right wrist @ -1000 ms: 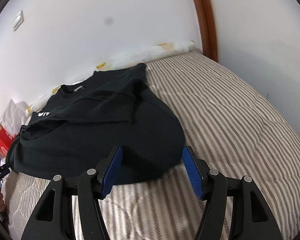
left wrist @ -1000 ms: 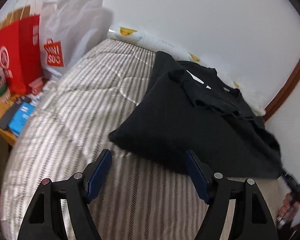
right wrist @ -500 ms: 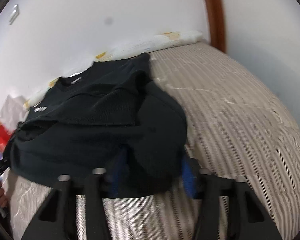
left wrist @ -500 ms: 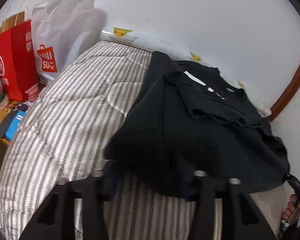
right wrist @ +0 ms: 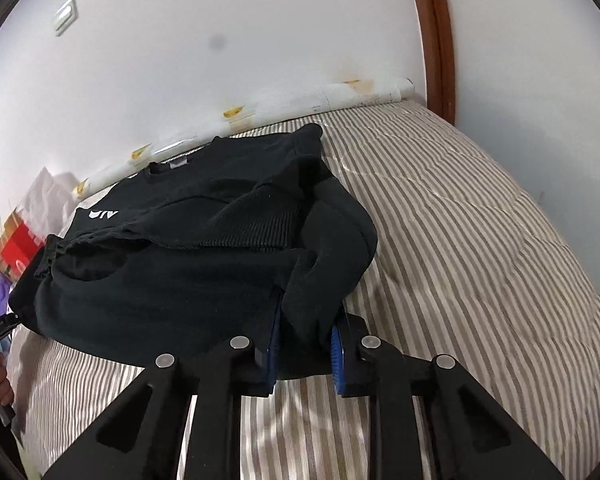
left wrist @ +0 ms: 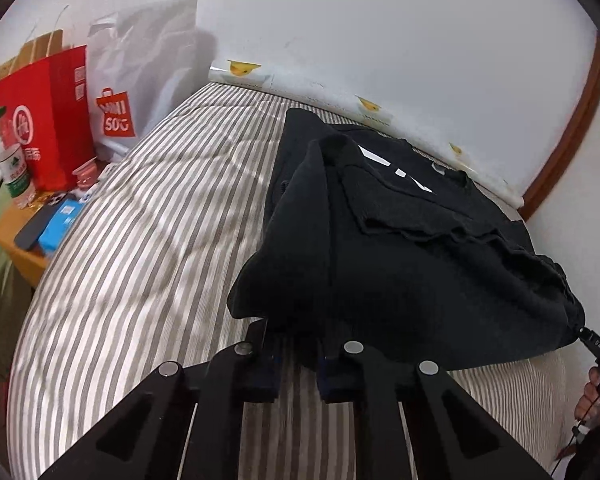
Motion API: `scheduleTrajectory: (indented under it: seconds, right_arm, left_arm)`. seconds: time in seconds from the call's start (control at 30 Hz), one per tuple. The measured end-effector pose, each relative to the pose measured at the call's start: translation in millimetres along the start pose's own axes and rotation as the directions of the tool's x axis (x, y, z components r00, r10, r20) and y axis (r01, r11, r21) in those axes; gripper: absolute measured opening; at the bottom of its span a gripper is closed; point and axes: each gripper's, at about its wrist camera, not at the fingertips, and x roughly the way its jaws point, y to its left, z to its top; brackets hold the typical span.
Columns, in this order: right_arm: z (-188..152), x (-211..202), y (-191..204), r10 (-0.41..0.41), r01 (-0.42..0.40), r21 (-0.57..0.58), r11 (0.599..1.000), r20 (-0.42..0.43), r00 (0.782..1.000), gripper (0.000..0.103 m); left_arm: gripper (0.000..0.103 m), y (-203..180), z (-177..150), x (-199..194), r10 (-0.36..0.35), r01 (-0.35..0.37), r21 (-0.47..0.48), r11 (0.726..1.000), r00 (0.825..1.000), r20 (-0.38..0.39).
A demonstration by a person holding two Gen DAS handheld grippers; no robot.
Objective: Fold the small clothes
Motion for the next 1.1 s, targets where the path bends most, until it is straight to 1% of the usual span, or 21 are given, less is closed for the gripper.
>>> scheduleTrajectory:
  seconds: [0.2,0.33,0.37,0.43,0.47,0.5,0.6,0.67,0.7,0.77,0.87,0.93,1.0,1.1]
  right_arm:
    - [-33,-38,-6,0.004,-0.004,0.002,1.000,0.011,1.000,0.021]
    - [-56,-56,-8,-0.022,0.022,-0.016,1.000,0.015,1.000,0.021]
    - [-60,-57,-7,-0.036,0.037,-0.024,0.999,0.012,0.999,0.021]
    - [-65,-58,-4,-0.082,0.082,-0.034,0.996,0.001,0.997,0.027]
    - [-66,-60,-4,-0.102,0.102,-0.034,0.994,-0.003,0.995,0.032]
    - [-67,-63,-4,-0.115,0.115,-0.033,0.993,0.001,0.993,0.033]
    - [-63,-81,0,-0.156,0.158,-0.043,0.987,0.048,0.987,0.033]
    - [-56,-96,6,-0.174,0.181,-0.062,0.981,0.103,0.979,0.034]
    - [-51,-102,9,-0.165,0.174,-0.064,0.983,0.124,0.978,0.034]
    - [-45,-113,16,-0.127,0.139,-0.076,0.987,0.143,0.982,0.034]
    - [-40,-115,35,-0.050,0.065,-0.107,0.992,0.133,0.990,0.033]
    - [-37,-105,51,0.008,0.006,-0.124,0.992,0.109,0.994,0.031]
    - [-38,-91,64,0.052,-0.041,-0.136,0.990,0.076,0.996,0.024]
    - [-43,-68,78,0.099,-0.096,-0.138,0.986,0.020,0.995,0.022]
  left_arm:
    - [0.012,4,-35,-33,-0.005,0.005,0.009,1.000,1.000,-0.001]
    - [0.013,1,-51,-46,-0.003,0.003,0.032,0.999,1.000,-0.007]
    - [0.015,0,-55,-48,0.007,-0.007,0.044,0.999,1.000,-0.006]
    - [0.018,-2,-58,-51,0.018,-0.017,0.065,0.998,1.000,-0.014]
    - [0.022,-2,-58,-52,0.022,-0.021,0.078,0.997,1.000,-0.018]
    - [0.023,-2,-58,-54,0.025,-0.023,0.085,0.996,1.000,-0.018]
    - [0.027,2,-53,-68,0.029,-0.029,0.077,0.997,1.000,0.013]
    - [0.033,5,-48,-79,0.030,-0.033,0.065,0.997,0.998,0.047]
    - [0.036,5,-46,-83,0.027,-0.031,0.062,0.998,0.997,0.065]
    - [0.048,3,-40,-95,0.006,-0.013,0.064,0.998,0.994,0.112]
    - [0.048,-11,-32,-100,-0.043,0.031,0.094,0.995,0.990,0.135]
    - [0.048,-24,-29,-96,-0.077,0.063,0.114,0.991,0.990,0.121]
    - [0.048,-39,-29,-83,-0.100,0.087,0.140,0.986,0.991,0.084]
    - [0.048,-55,-32,-62,-0.110,0.102,0.174,0.979,0.993,0.040]
